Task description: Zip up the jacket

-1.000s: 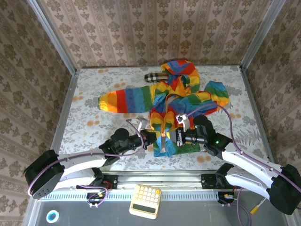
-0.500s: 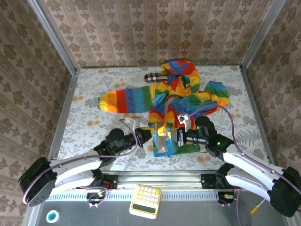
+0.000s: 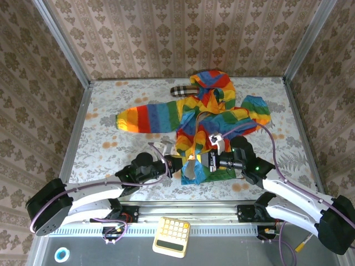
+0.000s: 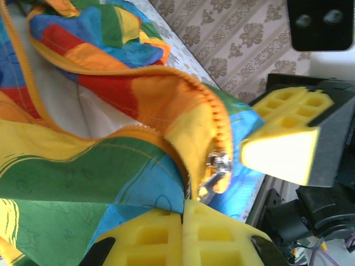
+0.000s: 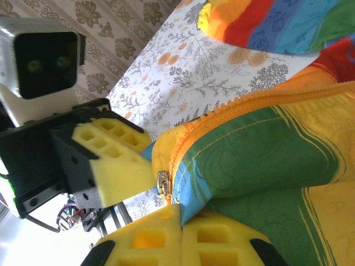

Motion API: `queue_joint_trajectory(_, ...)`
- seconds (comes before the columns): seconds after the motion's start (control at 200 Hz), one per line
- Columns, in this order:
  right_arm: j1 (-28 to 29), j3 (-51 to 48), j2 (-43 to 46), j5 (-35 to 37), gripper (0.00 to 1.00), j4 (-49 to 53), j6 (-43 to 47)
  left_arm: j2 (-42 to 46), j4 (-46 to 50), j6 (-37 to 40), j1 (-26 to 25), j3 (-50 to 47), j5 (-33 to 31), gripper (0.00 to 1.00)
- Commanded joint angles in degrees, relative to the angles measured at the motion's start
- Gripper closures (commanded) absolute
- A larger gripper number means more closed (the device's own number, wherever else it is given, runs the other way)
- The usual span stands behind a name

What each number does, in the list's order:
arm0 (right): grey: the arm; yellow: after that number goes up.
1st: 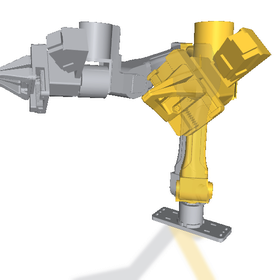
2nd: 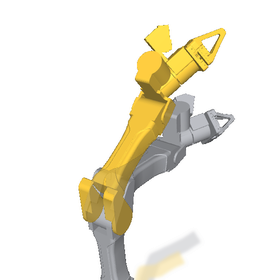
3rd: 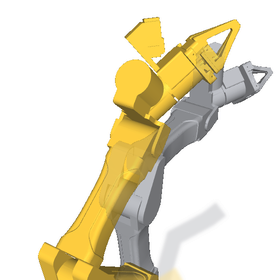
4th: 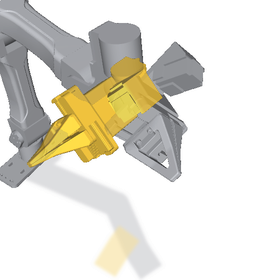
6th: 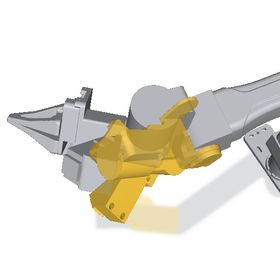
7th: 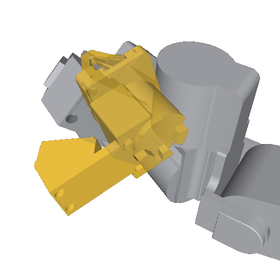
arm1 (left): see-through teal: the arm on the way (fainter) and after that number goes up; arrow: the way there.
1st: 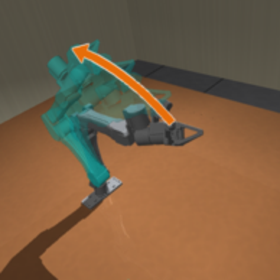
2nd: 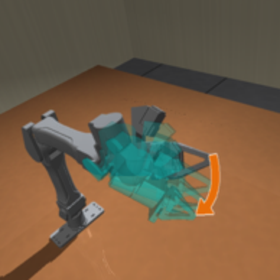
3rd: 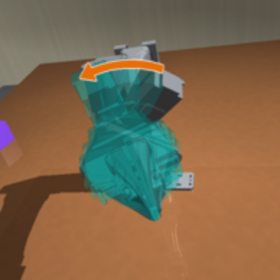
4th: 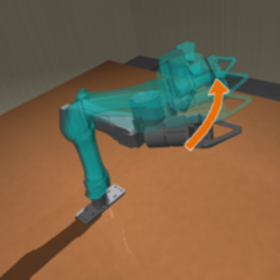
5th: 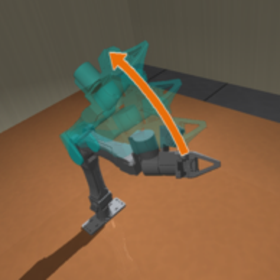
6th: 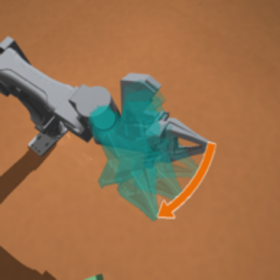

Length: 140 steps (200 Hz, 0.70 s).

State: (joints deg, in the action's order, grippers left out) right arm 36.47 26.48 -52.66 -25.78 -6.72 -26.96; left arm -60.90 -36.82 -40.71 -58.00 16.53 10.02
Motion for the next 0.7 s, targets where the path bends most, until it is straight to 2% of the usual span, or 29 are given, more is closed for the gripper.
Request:
queue_joint_trajectory(0.0, -0.3, 0.3, -1.1, -0.9, 1.00, -2.9, -0.2, 0.8, -1.3, 1.3, -1.0, 2.2, -0.3, 1.00)
queue_joint_trajectory(0.18, -0.2, -1.6, -3.2, -3.9, 0.99, -7.3, -1.8, -1.6, -3.8, 1.8, -1.2, 2.2, -0.3, 1.00)
queue_joint_trajectory(0.365, -0.2, -1.7, -4.3, -6.4, 0.96, -7.7, -1.5, -4.2, -5.5, 2.2, -1.0, 3.1, 0.9, 1.00)
queue_joint_trajectory(0.695, -0.2, -1.7, -5.5, -7.5, 0.87, -7.4, -1.5, -3.3, -4.1, 2.5, -0.7, 3.2, 0.9, 1.00)
